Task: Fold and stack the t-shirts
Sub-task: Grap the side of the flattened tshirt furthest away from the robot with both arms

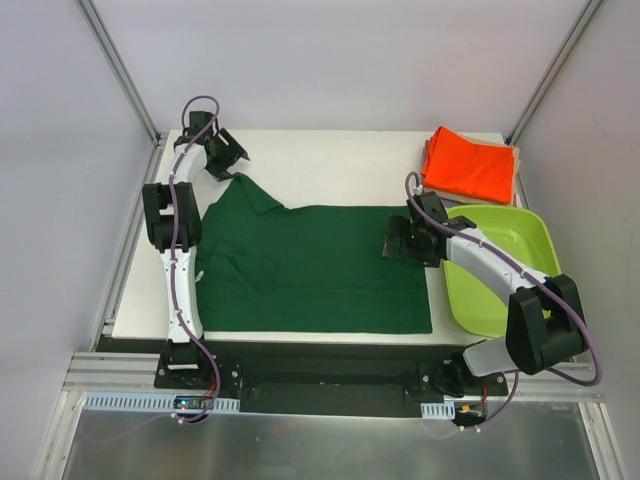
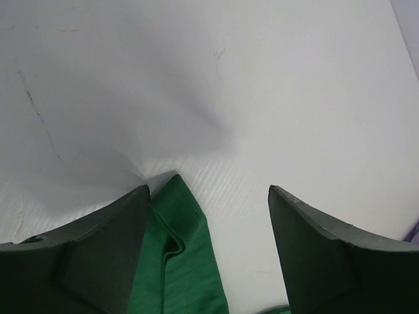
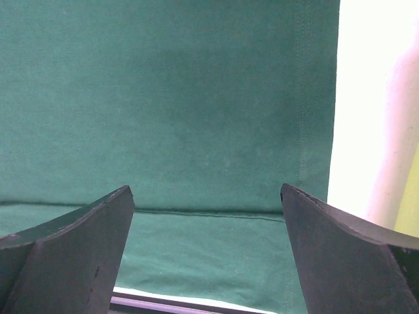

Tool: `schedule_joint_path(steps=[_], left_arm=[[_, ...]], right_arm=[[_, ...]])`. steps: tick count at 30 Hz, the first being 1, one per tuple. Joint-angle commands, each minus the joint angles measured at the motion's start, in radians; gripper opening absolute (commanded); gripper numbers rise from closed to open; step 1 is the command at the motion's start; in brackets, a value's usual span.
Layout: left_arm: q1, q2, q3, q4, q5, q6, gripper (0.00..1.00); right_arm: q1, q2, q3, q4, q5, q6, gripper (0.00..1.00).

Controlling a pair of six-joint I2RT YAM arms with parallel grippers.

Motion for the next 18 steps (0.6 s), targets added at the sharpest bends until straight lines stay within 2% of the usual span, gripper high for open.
schedule_joint_path(steps=[1,3,9,11,15,17,18], left_arm=[[-0.003,0.034,0.032,-0.004,0.049,-0.006,0.68],[-0.004,0.032,0.026,-0.004,0.052,0.002,0.63],[-0.003,0.042,0.021,-0.004,0.051,0.007,0.41],[-0.004,0.045,0.02,-0.005,0.048,0.005,0.29],[-0.003,0.037,0.006,-0.004,0.026,0.002,0.19],[-0.003,0.032,0.006,-0.004,0.017,0.001,0.03],[-0.003,0.029,0.006,-0.004,0.014,0.001,0.0]], right_arm=[[-0.013,0.015,0.037,0.011,0.001,-0.008,0.96],[-0.018,0.029,0.038,0.009,0.01,-0.008,0.96],[-0.028,0.053,0.057,0.006,0.01,-0.012,0.96],[-0.031,0.053,0.058,0.006,0.015,-0.012,0.96],[-0.033,0.061,0.06,0.005,0.019,-0.012,0.96],[-0.033,0.075,0.077,0.005,0.018,-0.024,0.96],[-0.031,0.085,0.092,0.003,0.016,-0.031,0.96]])
